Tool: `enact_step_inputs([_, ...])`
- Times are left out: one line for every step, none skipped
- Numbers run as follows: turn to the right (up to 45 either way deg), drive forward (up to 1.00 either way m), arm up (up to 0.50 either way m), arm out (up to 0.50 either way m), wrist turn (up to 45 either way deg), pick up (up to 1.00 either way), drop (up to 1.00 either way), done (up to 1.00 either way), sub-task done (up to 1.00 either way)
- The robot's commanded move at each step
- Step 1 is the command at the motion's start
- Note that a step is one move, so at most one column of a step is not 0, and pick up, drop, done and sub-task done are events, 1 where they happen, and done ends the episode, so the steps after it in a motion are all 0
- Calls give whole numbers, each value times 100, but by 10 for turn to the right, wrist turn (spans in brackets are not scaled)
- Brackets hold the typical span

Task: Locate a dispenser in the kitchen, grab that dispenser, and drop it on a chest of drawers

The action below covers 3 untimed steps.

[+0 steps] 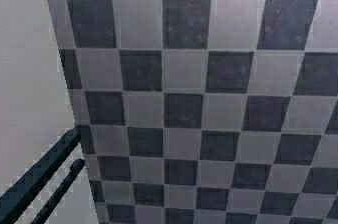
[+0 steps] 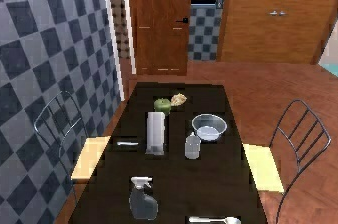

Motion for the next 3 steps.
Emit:
enact_step_inputs([0,0,0,14,0,0,0,0,0])
enact_step_inputs([0,0,0,0,450,0,0,0,0])
enact_step_inputs([0,0,0,0,450,0,0,0,0])
